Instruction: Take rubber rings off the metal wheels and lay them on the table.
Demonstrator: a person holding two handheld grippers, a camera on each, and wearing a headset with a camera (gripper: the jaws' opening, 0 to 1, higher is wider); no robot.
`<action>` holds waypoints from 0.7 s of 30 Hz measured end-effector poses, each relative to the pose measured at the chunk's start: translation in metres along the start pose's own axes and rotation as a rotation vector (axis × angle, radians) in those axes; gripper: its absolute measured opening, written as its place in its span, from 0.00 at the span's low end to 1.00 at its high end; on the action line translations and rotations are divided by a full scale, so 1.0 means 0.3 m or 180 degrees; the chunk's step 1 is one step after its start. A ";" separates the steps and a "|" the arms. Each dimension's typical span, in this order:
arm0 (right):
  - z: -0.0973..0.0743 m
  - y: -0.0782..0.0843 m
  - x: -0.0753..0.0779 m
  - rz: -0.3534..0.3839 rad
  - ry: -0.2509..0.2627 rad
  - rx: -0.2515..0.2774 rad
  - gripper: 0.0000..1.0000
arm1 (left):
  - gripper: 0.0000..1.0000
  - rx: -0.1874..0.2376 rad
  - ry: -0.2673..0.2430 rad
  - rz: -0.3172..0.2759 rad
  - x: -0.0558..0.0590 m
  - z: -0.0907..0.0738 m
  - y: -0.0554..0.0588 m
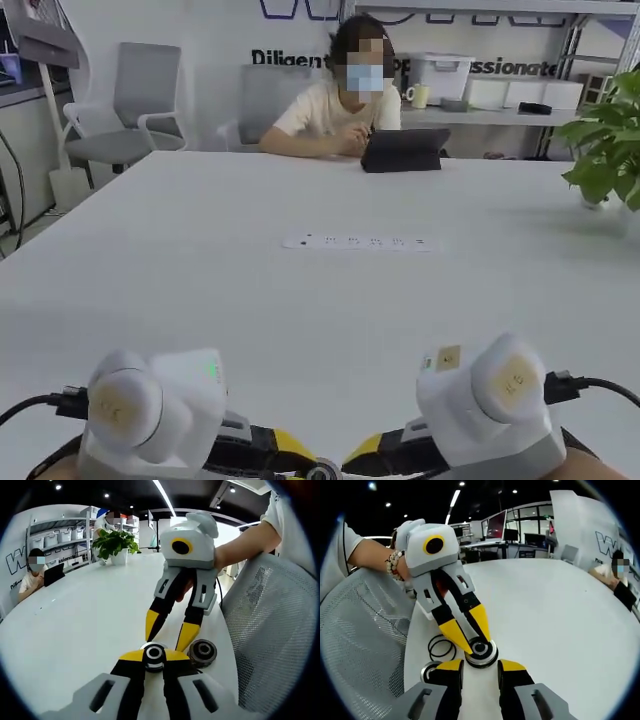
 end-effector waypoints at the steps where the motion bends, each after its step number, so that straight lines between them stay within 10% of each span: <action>1: 0.000 0.000 0.000 -0.0002 0.0002 0.0002 0.25 | 0.07 0.0001 -0.0002 0.0004 0.000 0.001 0.000; 21: 0.001 0.003 0.004 -0.0255 -0.0019 -0.0050 0.16 | 0.07 0.0031 -0.0024 0.0017 -0.004 0.002 0.001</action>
Point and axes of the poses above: the centre of the closed fingertips' face, and the gripper's own axes: z roughly forward along the fingers, x roughly to its right, y roughly out of its underside, the point moved 6 cm from there along -z, roughly backward along the fingers, and after that the axes turned 5 degrees about x, right-handed, at the moved point
